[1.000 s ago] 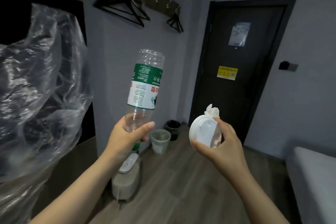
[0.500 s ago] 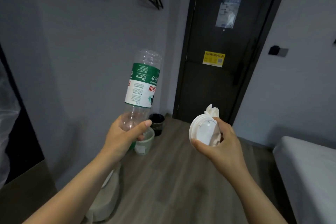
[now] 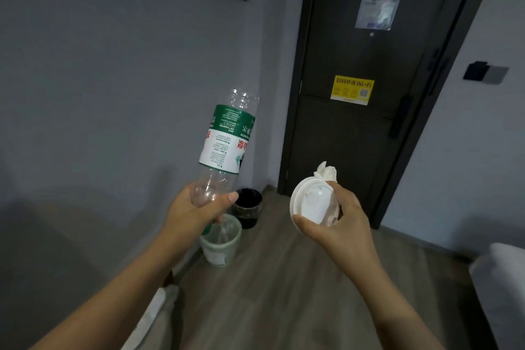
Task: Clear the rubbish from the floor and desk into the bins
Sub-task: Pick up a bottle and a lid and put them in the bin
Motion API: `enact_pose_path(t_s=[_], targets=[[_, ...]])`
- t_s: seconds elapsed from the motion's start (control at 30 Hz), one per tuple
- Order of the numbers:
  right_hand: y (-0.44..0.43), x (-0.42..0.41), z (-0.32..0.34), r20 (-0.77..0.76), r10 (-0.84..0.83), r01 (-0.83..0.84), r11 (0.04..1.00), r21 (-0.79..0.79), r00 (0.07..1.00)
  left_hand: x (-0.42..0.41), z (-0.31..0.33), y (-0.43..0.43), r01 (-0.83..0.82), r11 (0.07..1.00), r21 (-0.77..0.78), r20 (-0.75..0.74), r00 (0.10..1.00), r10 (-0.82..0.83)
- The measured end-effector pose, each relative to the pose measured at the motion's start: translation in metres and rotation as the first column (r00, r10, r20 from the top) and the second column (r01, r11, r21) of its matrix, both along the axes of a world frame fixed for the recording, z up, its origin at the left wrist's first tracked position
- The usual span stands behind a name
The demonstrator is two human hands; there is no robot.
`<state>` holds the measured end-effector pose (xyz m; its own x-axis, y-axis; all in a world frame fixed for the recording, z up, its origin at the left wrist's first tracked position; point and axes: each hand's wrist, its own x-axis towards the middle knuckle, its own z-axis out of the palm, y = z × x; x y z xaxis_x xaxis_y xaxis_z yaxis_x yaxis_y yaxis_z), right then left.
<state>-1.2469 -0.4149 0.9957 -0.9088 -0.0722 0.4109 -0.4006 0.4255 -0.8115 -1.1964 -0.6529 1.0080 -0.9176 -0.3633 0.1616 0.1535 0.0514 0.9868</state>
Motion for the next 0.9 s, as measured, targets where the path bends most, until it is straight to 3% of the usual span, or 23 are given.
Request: enact_pose_path(t_s=[0.2,0.57,0.9], targets=[[-0.010,-0.102,-0.022,0.025,0.015,-0.016,0.998,0.055,1.000,-0.107,-0.028,-0.027,-0.010,0.998,-0.057,0.069,0.998,0.014],[-0.094,-0.323,-0.041,0.103,0.007,-0.026,0.983,0.181,0.995,-0.326,-0.070,-0.101,-0.079,0.996,-0.027,0.198,0.977,0.083],[-0.144,-0.473,-0.079,0.238,0.055,-0.102,0.977,0.187,0.970,-0.455,-0.119,-0.142,-0.141,0.988,-0.068,0.424,0.892,0.157]])
